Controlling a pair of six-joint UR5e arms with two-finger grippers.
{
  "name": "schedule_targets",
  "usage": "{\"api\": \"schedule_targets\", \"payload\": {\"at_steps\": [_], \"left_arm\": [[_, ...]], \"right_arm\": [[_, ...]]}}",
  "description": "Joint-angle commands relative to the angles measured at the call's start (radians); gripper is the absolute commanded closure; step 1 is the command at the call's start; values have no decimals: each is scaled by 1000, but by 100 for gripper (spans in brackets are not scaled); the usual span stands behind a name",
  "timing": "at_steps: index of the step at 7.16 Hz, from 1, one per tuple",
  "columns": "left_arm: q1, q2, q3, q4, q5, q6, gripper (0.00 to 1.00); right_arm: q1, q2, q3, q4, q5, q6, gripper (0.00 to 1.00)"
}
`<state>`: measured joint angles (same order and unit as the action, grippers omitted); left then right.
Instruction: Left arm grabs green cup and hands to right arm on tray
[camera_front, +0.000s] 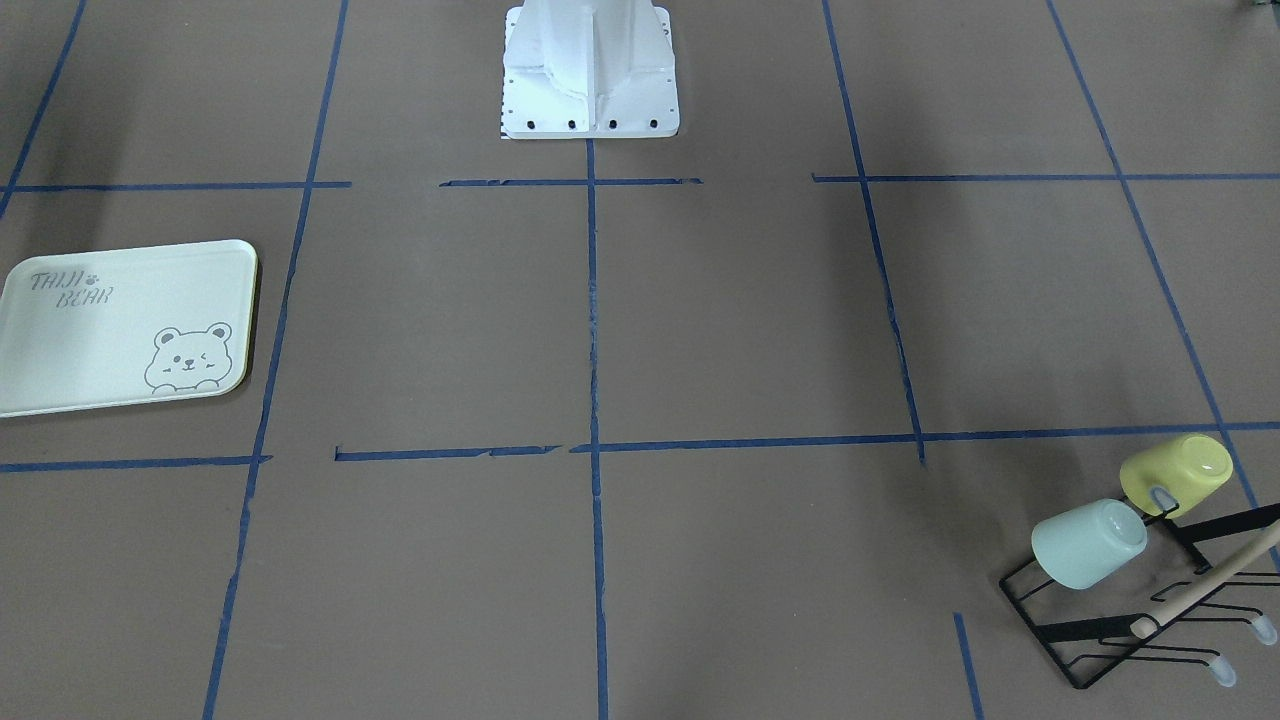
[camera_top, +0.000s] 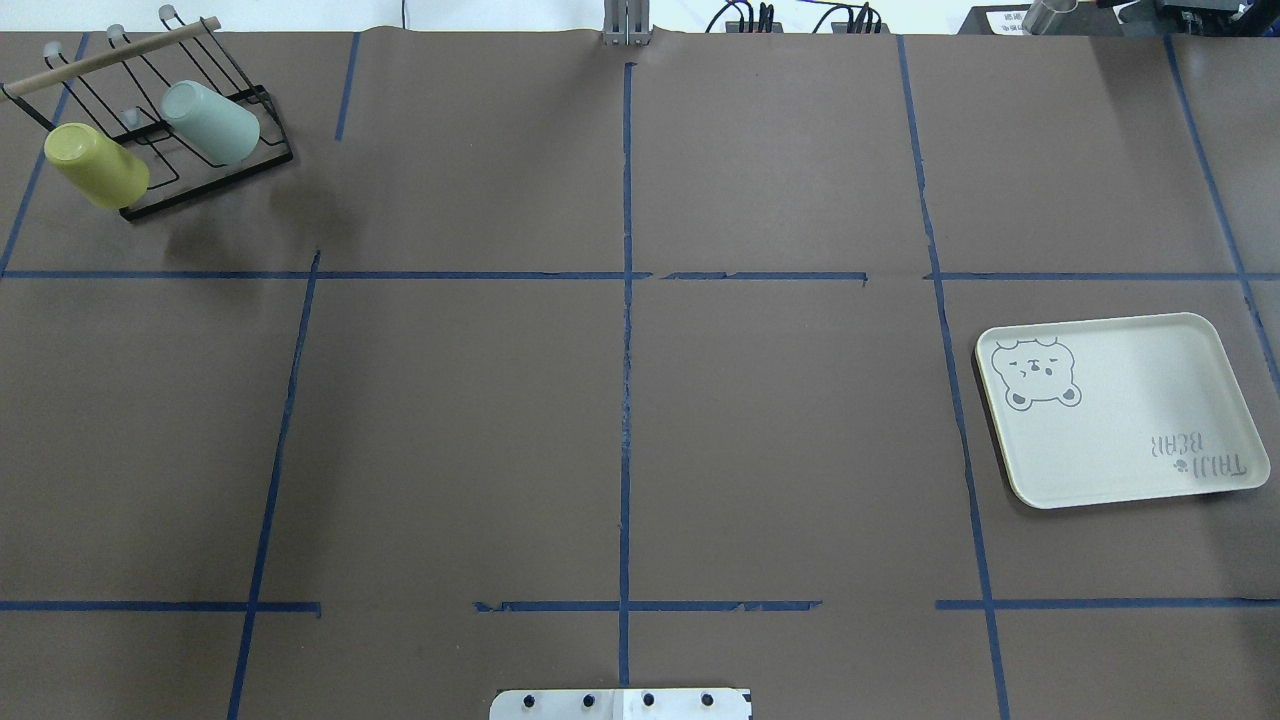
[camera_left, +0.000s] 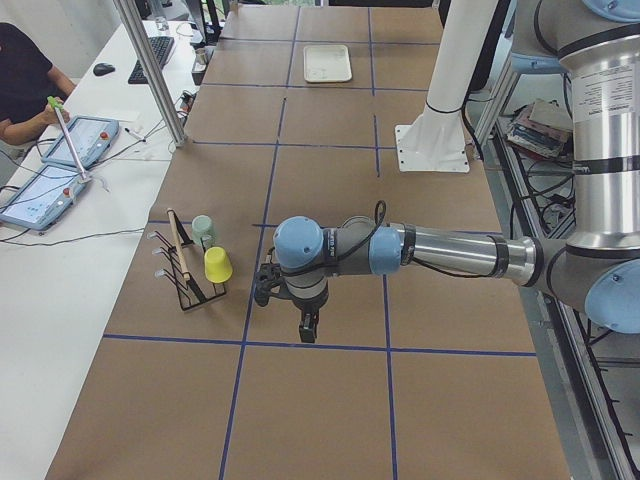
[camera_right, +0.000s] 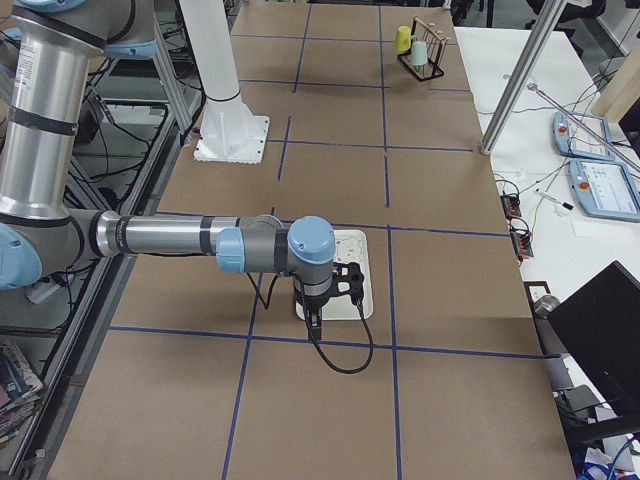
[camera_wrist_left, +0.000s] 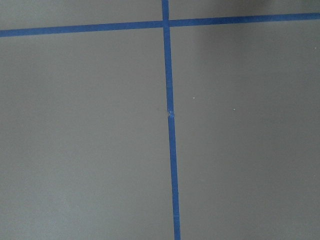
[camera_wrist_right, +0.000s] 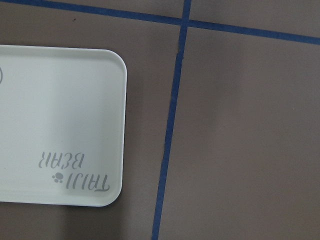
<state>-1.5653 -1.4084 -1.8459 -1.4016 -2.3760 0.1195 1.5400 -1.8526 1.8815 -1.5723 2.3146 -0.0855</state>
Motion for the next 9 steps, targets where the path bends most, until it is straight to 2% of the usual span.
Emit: {"api": "schedule_targets", "payload": {"at_steps": [1,9], "left_arm": [[1,5,0,-51,9,8,0],[16,9,0,-53,1,-3,0]], "right_arm": [[0,-4,4,0,5,3,0],[0,-7,2,0,34,7,0]]}}
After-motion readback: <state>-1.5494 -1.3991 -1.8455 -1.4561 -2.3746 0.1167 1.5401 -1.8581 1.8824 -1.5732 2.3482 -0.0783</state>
